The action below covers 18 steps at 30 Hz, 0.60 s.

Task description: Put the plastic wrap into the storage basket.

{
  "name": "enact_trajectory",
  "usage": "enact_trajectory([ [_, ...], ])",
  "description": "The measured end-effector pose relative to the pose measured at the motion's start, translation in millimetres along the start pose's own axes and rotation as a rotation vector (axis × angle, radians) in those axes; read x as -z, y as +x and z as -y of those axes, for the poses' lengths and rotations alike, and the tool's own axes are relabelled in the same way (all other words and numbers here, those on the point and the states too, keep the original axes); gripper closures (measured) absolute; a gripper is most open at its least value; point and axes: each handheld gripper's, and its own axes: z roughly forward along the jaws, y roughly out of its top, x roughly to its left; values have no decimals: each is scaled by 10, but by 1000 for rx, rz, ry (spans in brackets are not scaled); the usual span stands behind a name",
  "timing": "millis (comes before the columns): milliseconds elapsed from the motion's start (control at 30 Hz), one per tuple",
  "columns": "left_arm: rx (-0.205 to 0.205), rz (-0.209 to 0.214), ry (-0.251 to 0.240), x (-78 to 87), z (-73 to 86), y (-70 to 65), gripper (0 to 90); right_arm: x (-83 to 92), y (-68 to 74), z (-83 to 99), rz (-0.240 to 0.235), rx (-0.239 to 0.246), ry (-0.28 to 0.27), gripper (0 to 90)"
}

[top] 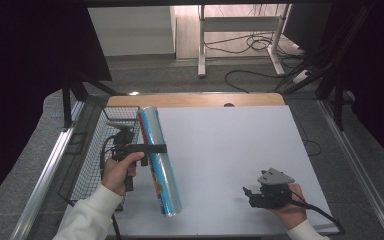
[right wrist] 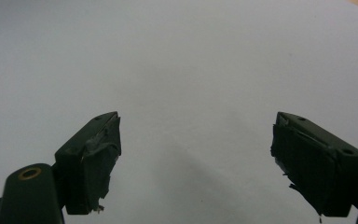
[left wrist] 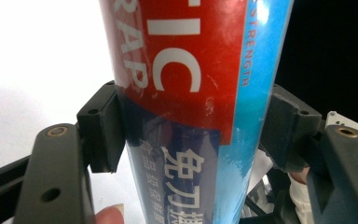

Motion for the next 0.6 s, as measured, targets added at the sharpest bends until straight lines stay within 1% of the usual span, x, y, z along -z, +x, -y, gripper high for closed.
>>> enact_trajectory([
  [200, -5, 1, -6, 91, -43, -17, 320, -1, -1, -1, -1, -1, -1, 162],
  [267, -11, -4, -10, 160, -69, -21, 320, -1, -1, -1, 0, -1, 0, 162],
  [300, -11, -4, -10, 160, -69, -21, 321, -1, -1, -1, 0, -1, 0, 162],
  [333, -13, -5, -18, 216, -86, -22, 320, 0, -2, -2, 1, 0, 0, 162],
  [367, -13, -5, -18, 216, -86, -22, 321, 0, -2, -2, 1, 0, 0, 162],
  [400, -11, -7, -27, 278, -104, -16, 320, 1, -2, -2, 2, 0, -1, 162],
  [433, -11, -7, -27, 278, -104, -16, 321, 1, -2, -2, 2, 0, -1, 162],
  [467, -12, -9, -34, 336, -120, -7, 320, 2, -3, -3, 3, -1, -1, 162],
  [533, -14, -19, -41, 391, -131, -5, 320, 3, -4, -3, 2, -1, 0, 162],
  [567, -14, -19, -41, 391, -131, -5, 321, 3, -4, -4, 2, -2, -1, 162],
  [600, -15, -26, -46, 443, -143, 0, 321, 3, -4, -5, 2, -2, -2, 162],
])
